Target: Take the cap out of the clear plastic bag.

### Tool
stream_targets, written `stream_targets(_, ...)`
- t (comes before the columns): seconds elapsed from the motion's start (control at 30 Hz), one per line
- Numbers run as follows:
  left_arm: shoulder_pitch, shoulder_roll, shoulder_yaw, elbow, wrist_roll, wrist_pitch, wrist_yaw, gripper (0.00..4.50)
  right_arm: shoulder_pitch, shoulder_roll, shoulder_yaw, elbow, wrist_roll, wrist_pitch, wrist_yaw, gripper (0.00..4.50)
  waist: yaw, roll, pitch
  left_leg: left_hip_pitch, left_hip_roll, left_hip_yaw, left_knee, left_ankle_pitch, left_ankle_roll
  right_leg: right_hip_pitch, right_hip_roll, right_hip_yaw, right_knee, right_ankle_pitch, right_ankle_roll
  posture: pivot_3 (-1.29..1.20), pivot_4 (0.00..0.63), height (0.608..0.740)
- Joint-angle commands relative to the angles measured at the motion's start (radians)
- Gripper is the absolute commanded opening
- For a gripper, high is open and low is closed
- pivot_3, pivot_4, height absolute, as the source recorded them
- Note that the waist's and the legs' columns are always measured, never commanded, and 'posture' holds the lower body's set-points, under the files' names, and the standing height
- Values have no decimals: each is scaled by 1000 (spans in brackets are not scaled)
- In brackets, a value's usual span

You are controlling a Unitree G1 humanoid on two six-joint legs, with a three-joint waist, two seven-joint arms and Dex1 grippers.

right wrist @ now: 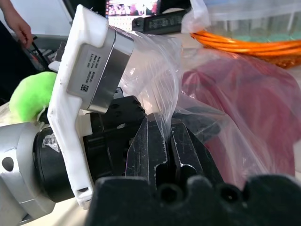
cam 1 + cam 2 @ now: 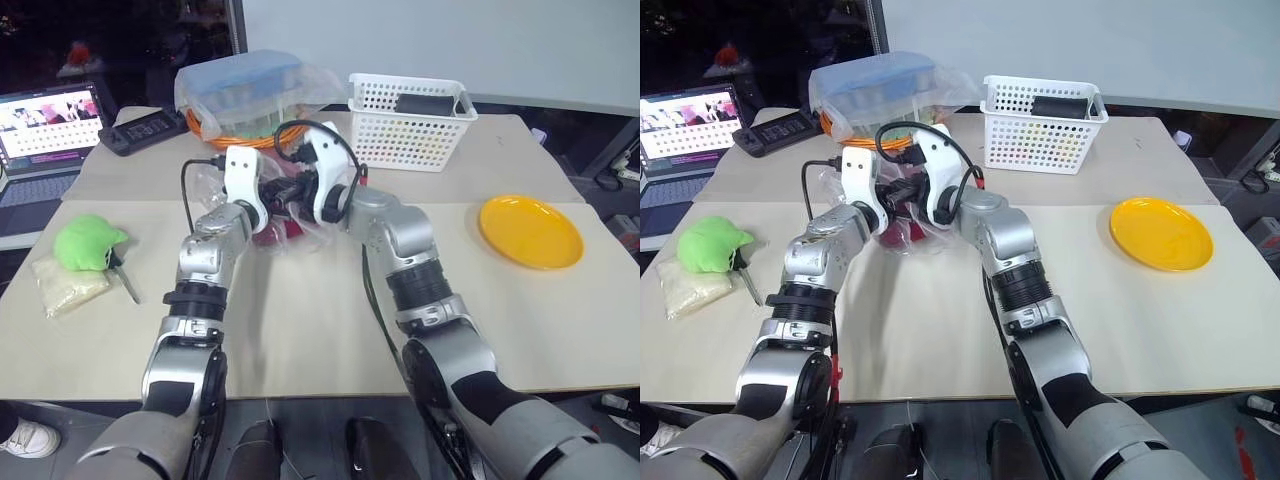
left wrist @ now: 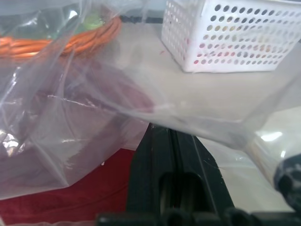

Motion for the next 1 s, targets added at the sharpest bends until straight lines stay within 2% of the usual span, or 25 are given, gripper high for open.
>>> stream_targets(0.03, -44, 9, -52, 139, 78, -21, 22, 44, -24, 15, 9, -58, 22, -1, 11, 0, -2, 0, 0, 0, 0, 0, 0, 0, 0, 0, 0, 0, 0, 0, 0, 0, 150, 730)
stream_targets(0.17, -56, 27, -66, 348, 130, -23, 48, 44, -29, 23, 11, -63, 25, 0, 9, 0, -7, 0, 0, 1, 0, 0, 0, 0, 0, 0, 1, 0, 1, 0, 0, 0, 150, 730)
stream_targets(0.27, -32, 40, -65, 342, 125, 23, 21, 44, -26, 26, 11, -74, 25, 4, 7, 0, -6, 0, 0, 1, 0, -1, 0, 0, 0, 0, 1, -1, 1, 0, 0, 0, 150, 730)
stream_targets(0.33, 19, 56, -77, 266, 116, 99, -19, 44, -22, 26, 9, -81, 25, 7, 3, 0, -9, 0, 0, 1, 0, -1, 0, 0, 0, 1, 1, -1, 1, 0, 0, 0, 150, 730)
stream_targets(0.4, 85, 73, -92, 146, 102, 202, -55, 44, -17, 26, 7, -90, 25, 11, -2, 0, -11, 0, 0, 3, 0, -1, 0, 0, 0, 2, 1, -1, 2, 0, 0, 0, 150, 730)
stream_targets(0.53, 319, 137, -120, -273, 45, 485, -111, 44, -10, 28, 6, -94, 26, 13, -7, 0, -24, 1, -1, 5, 1, -1, 0, 0, 0, 3, 1, 0, 2, 0, 0, 0, 150, 730)
stream_targets(0.63, 474, 184, -110, -523, 7, 635, -111, 44, -9, 30, 6, -93, 26, 12, -8, 0, -33, 2, -2, 6, 2, -1, -1, 0, 0, 3, 0, 0, 3, 0, 0, 0, 150, 730)
stream_targets(0.8, 728, 209, 15, -894, -39, 852, -58, 44, -15, 33, 3, -66, 24, -4, -5, 0, -31, 3, -3, 13, 2, 0, -2, 0, 0, 7, 0, 1, 4, -1, -3, 0, 150, 730)
stream_targets(0.87, 816, 202, 87, -1010, -46, 923, -37, 44, -14, 36, 5, -61, 24, -5, -2, 0, -33, 3, -3, 18, 2, 0, -3, -4, -7, 10, 0, 0, 4, -3, -5, 0, 150, 730)
stream_targets(1.0, 944, 201, 182, -1153, -36, 984, 0, 44, -12, 38, 9, -62, 26, -4, 7, 0, -43, 3, -3, 22, 2, 0, -6, -4, -6, 12, 1, 0, 3, -5, -8, 0, 150, 730)
